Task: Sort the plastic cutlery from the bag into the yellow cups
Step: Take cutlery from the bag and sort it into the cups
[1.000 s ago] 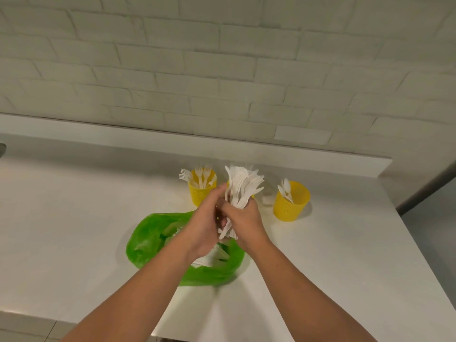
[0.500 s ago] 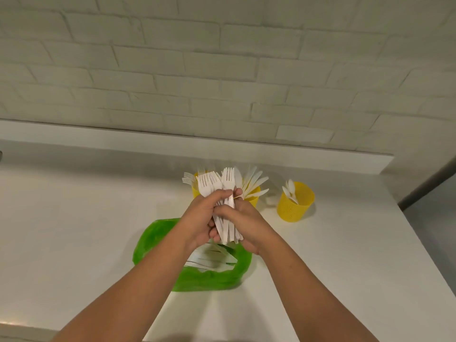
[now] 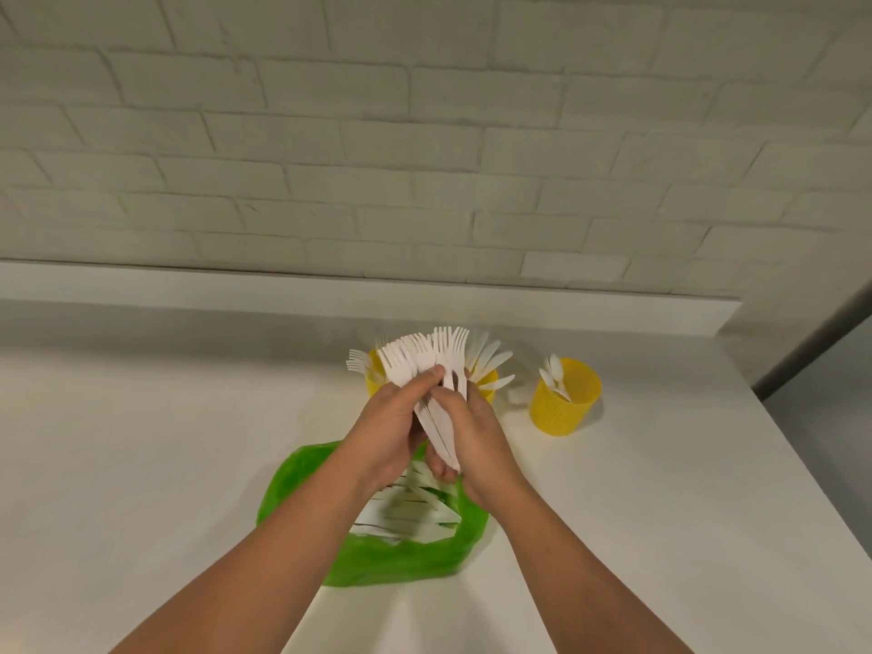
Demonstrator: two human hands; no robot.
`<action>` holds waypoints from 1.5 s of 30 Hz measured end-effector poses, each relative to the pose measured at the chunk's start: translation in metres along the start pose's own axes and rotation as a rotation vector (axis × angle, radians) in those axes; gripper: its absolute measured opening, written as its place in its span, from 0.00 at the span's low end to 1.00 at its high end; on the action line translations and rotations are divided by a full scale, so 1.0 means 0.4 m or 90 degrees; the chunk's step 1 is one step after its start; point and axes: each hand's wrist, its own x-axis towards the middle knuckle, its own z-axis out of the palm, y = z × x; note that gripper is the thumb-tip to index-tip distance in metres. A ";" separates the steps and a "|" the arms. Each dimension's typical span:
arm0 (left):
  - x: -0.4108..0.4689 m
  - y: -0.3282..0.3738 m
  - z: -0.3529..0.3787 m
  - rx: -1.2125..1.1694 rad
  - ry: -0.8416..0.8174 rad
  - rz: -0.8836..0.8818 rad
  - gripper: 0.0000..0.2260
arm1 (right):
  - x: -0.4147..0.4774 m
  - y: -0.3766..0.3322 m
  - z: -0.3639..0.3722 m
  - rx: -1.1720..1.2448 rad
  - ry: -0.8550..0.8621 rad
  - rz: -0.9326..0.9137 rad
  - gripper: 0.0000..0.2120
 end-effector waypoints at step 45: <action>0.056 0.066 -0.247 -0.030 0.220 -0.039 0.10 | 0.368 0.002 0.190 0.013 0.086 -0.098 0.07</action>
